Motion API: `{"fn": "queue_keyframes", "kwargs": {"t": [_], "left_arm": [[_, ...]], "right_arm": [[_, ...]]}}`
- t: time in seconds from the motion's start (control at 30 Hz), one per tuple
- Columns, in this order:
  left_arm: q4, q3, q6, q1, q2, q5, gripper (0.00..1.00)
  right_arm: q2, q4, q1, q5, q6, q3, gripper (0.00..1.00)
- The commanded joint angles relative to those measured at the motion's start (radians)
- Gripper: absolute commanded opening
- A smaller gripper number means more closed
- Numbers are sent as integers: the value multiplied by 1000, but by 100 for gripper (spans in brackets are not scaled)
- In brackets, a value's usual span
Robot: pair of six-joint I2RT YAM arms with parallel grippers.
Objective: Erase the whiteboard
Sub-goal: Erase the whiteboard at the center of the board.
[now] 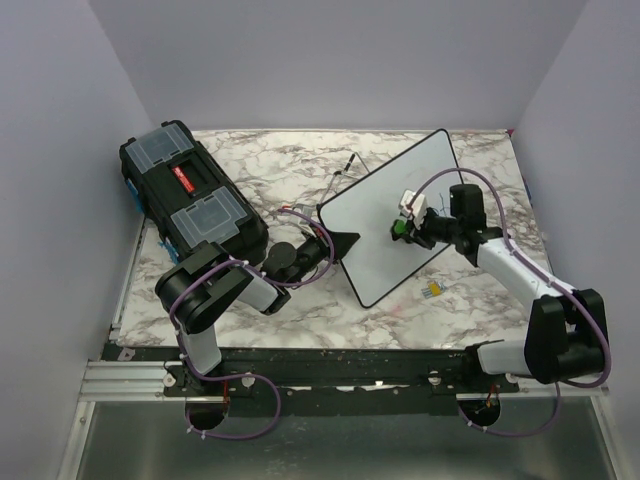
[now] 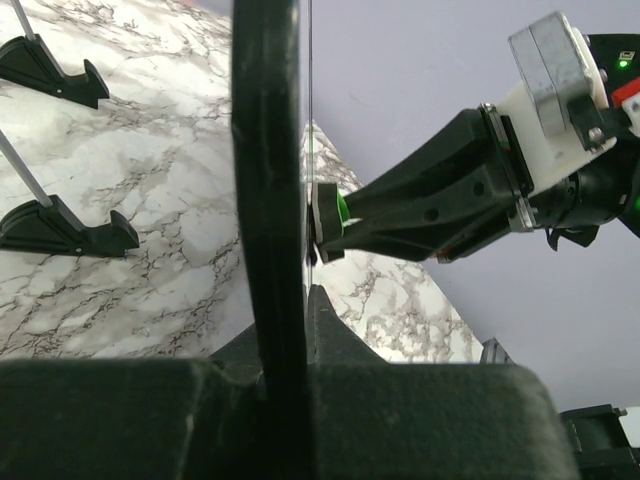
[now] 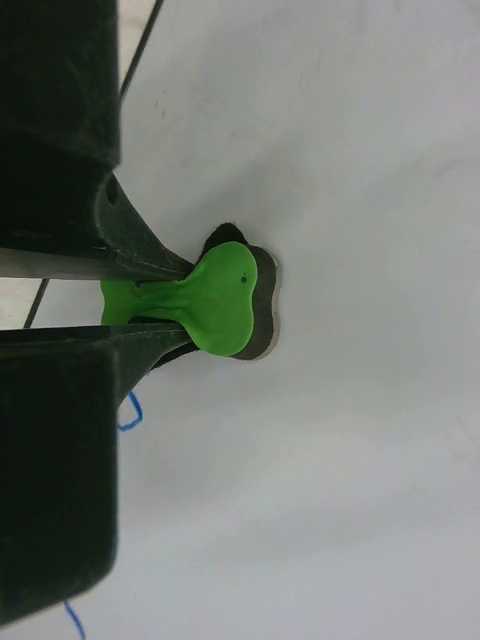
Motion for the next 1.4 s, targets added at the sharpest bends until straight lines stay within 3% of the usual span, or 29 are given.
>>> {"fn": "queue_keyframes", "kwargs": {"t": [0.0, 0.17, 0.27, 0.37, 0.57, 0.67, 0.9, 1.1, 1.37], "left_arm": [[183, 34, -17, -29, -15, 122, 0], [184, 31, -13, -29, -18, 119, 0], [184, 29, -13, -28, -20, 119, 0], [184, 27, -13, -29, -22, 118, 0], [183, 24, -12, -29, -25, 121, 0], [183, 22, -11, -29, -27, 119, 0], [183, 33, -18, -28, -17, 121, 0], [184, 30, -15, -28, -24, 118, 0], [184, 30, -14, -27, -25, 121, 0]], "right_arm": [[24, -115, 57, -143, -16, 5, 1], [25, 10, 58, -126, 165, 102, 1], [28, 79, 56, 13, 250, 141, 1], [36, 117, 36, 133, 263, 140, 1], [49, 107, -14, 231, 189, 49, 1], [34, 71, -14, 213, 110, -28, 1], [-30, -223, -3, -105, -189, -120, 1], [14, -198, -21, 54, -122, -89, 1], [-34, 83, -76, 153, 75, -76, 1]]}}
